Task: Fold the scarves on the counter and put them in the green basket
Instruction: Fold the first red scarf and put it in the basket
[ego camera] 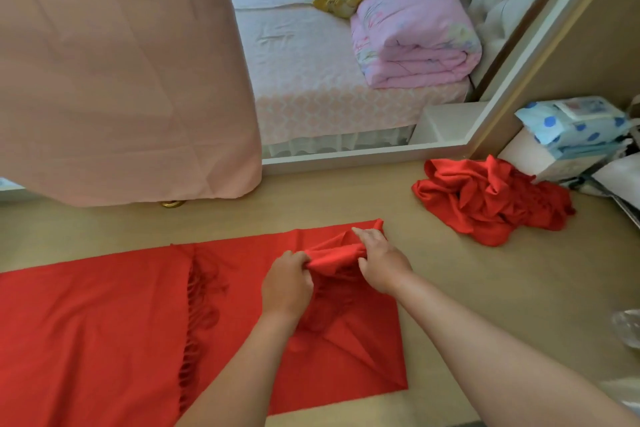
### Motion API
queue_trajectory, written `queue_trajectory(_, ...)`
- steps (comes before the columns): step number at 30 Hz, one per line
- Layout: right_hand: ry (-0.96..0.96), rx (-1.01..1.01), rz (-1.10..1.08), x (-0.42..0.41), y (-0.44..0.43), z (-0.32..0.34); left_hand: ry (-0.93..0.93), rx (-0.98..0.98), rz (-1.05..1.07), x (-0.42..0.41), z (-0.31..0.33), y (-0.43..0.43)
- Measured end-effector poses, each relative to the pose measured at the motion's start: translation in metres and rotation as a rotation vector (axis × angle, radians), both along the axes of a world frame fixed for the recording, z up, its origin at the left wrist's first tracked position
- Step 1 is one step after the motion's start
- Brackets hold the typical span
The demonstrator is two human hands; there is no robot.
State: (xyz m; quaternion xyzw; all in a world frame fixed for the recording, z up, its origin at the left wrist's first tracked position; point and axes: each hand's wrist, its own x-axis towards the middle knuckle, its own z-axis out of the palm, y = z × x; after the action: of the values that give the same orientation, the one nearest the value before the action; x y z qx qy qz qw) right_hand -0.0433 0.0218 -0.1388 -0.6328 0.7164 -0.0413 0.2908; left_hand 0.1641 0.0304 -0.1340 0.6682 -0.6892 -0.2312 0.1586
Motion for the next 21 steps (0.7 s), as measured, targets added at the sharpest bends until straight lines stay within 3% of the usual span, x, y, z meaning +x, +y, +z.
queue_trajectory(3,0.018,-0.011,0.037,0.006,-0.01,0.002,0.23,0.066,0.418,0.024,0.008,0.004)
queue_trajectory(5,0.026,-0.003,0.086,0.015,-0.016,0.004,0.189,0.233,0.57,0.048,0.011,0.004)
queue_trajectory(8,0.042,0.009,0.156,0.025,-0.024,0.003,-0.097,0.419,0.5,0.074,0.007,0.003)
queue_trajectory(10,0.081,0.05,0.195,0.029,-0.029,0.001,-0.193,0.366,0.446,0.076,0.003,-0.001)
queue_trajectory(14,0.16,0.148,0.247,0.031,-0.037,-0.01,-0.115,0.295,0.341,0.066,-0.006,-0.018)
queue_trajectory(18,0.189,0.044,0.21,0.032,-0.042,-0.022,-0.266,0.276,0.168,0.069,-0.02,-0.034)
queue_trajectory(21,0.227,-0.024,0.13,0.039,-0.046,-0.027,-0.101,0.149,0.254,0.074,-0.026,-0.037)
